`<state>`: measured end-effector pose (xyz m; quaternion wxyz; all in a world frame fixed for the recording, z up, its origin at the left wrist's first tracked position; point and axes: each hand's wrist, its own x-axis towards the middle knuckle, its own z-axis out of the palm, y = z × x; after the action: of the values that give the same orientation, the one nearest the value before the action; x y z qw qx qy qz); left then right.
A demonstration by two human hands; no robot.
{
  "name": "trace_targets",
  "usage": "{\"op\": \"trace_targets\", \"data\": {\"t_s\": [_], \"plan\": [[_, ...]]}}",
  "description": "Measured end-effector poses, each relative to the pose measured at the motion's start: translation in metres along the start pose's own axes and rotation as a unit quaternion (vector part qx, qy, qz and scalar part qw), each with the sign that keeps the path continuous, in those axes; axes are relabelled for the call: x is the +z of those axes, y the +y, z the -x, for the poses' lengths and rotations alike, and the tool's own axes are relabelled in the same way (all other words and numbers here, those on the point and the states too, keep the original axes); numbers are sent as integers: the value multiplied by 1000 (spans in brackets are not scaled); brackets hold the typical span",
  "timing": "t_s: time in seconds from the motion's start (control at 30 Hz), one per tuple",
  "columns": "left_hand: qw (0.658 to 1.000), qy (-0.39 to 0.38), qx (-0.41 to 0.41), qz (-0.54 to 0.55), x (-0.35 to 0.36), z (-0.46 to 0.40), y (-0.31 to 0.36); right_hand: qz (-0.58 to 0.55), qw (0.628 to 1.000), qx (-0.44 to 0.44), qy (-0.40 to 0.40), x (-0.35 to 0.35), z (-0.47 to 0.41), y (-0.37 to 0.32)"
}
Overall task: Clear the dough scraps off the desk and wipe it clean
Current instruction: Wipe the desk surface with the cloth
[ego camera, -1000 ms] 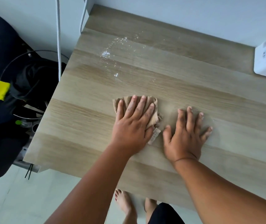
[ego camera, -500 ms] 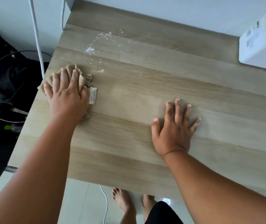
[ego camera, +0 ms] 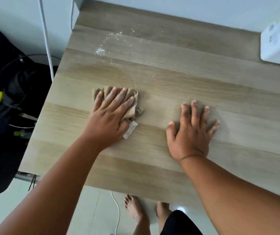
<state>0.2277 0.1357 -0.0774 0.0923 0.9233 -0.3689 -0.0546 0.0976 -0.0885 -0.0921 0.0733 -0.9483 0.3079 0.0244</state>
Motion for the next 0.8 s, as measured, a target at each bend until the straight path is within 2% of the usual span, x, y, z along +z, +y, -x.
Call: {"op": "trace_targets", "data": {"t_s": [0.07,0.17,0.33,0.43,0.53,0.63,0.8], "plan": [[1000,9,3,5,-2,26,-19,2,1000,1,-5,0,-1,0],[999,12,-40,4,-11,40,-47,0,1000,-1,-10,-1,0,0],[979,6,-204,19,-20,-16,-50,2,1000,-2,-12,-2,0,0],[970,-9,-240,25,-16,-57,-39,4,1000,-2,0,1,0,0],[982,-27,-187,13,-11,-82,-23,4,1000,-4,7,2,0,0],[995,-40,-96,-7,-4,-83,1,5,1000,-5,7,2,1,1],[999,3,47,8,11,-30,28,2,1000,-4,5,1,-1,1]]}}
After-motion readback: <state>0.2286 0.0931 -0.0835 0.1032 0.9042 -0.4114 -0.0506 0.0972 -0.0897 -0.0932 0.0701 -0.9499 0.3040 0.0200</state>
